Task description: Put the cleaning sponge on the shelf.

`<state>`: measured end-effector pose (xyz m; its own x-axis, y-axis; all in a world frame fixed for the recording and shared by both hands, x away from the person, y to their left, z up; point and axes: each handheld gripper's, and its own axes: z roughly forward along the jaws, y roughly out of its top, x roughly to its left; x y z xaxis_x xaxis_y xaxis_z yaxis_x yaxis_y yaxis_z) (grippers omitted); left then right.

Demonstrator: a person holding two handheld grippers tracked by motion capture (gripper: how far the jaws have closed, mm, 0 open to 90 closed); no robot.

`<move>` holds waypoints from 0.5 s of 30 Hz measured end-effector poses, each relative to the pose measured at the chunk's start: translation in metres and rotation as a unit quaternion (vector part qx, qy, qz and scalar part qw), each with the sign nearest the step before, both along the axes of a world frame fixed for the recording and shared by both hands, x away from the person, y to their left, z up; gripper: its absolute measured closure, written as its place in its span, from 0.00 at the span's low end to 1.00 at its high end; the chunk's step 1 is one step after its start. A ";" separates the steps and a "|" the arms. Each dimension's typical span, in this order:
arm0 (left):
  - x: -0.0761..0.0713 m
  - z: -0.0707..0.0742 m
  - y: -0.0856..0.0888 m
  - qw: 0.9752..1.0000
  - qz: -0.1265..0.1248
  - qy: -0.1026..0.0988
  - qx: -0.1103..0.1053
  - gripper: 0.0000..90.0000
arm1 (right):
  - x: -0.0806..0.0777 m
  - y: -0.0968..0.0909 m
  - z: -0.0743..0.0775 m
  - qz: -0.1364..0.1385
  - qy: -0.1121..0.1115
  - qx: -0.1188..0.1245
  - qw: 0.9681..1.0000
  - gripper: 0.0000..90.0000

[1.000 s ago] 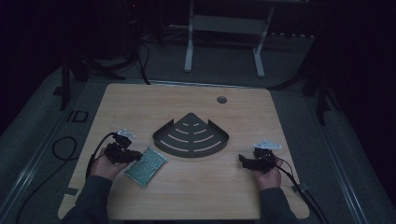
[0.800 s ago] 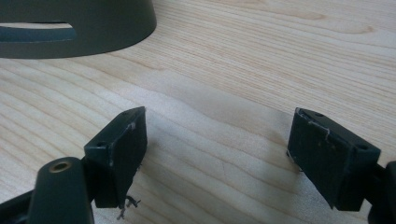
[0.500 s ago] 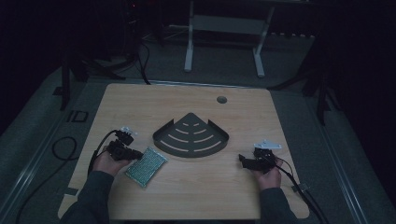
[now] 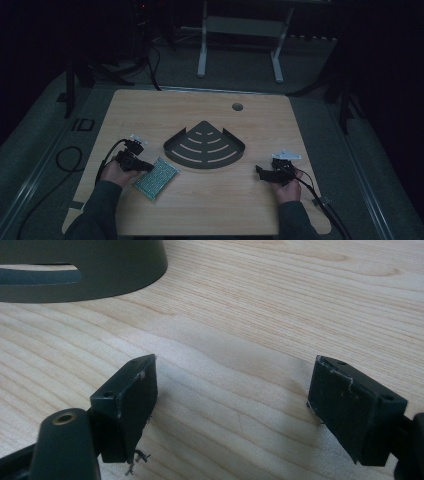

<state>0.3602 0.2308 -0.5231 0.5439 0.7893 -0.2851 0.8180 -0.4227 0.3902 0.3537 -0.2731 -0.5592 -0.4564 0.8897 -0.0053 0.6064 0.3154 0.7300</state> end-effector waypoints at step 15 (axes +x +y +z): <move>0.006 0.009 -0.006 1.000 -0.008 0.025 0.009 1.00 | 0.000 0.000 0.000 0.000 0.000 0.000 1.000 0.21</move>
<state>0.3661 0.2250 -0.5138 0.5411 0.7862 -0.2984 0.8297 -0.4415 0.3415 0.3537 -0.2731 -0.5592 -0.4566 0.8897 -0.0055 0.6062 0.3157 0.7300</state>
